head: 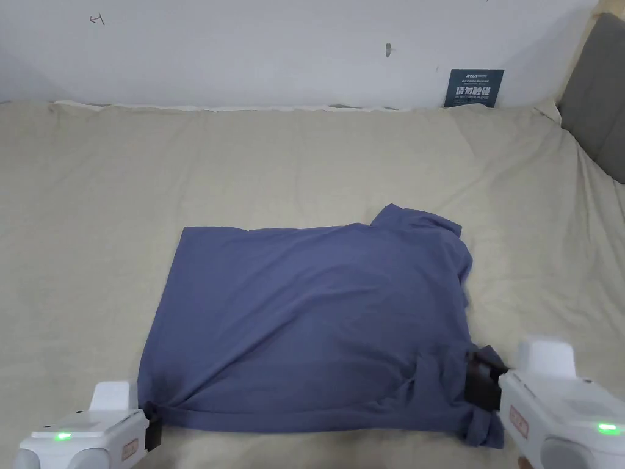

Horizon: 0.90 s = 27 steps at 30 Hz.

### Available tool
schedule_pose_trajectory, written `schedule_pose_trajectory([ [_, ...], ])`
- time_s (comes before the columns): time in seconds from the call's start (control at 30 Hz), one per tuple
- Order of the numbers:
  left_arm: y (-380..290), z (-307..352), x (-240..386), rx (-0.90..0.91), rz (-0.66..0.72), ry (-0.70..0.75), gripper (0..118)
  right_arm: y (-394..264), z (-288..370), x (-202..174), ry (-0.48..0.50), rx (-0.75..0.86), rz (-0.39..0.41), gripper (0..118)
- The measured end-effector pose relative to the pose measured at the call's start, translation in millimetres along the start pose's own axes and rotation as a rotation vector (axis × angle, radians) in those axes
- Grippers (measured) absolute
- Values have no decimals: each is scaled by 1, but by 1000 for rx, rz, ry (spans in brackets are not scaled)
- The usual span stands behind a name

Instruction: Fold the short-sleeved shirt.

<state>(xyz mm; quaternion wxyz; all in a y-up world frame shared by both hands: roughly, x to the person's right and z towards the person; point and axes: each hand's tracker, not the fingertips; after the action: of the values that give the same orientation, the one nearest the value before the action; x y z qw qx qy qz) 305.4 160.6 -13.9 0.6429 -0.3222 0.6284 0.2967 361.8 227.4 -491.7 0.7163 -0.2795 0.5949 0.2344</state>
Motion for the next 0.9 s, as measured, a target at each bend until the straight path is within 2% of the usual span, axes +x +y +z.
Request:
schedule_pose_trajectory([
  [0.03, 1, 2, 0, 9, 1, -2, 7, -14, -11, 4, 4, -63, -8, 99],
  [0.07, 3, 5, 0, 19, 5, -3, 7, -26, -20, 6, -5, -105, -19, 105],
  [0.17, 7, 11, -4, 29, 20, -15, 7, -55, -40, 7, -33, -183, -13, 104],
  [0.2, 8, 11, -4, 31, 23, -17, 7, -61, -46, 7, -31, -200, -8, 99],
  [0.23, 9, 11, -6, 32, 23, -18, 7, -64, -51, 8, -26, -209, -11, 91],
  [0.27, 10, 11, -6, 33, 21, -17, 7, -65, -54, 9, -22, -206, -12, 77],
  [0.3, 10, 11, -6, 33, 19, -15, 7, -68, -59, 11, -17, -206, -15, 51],
  [0.37, 10, 11, -6, 31, 22, -17, 7, -67, -59, 14, 20, -191, -22, 17],
  [0.4, 10, 11, -6, 31, 29, -18, 7, -65, -57, 14, 56, -178, -38, 13],
  [0.47, 11, 11, -7, 33, 42, -19, 7, -61, -51, 13, 25, -148, -16, 12],
  [0.73, 47, 20, -11, 106, 97, -34, 7, 1, -25, 16, 58, 12, -3, 10],
  [0.9, 92, 4, -11, 154, 110, -23, 7, 51, -44, 10, 53, 68, -2, 10],
])
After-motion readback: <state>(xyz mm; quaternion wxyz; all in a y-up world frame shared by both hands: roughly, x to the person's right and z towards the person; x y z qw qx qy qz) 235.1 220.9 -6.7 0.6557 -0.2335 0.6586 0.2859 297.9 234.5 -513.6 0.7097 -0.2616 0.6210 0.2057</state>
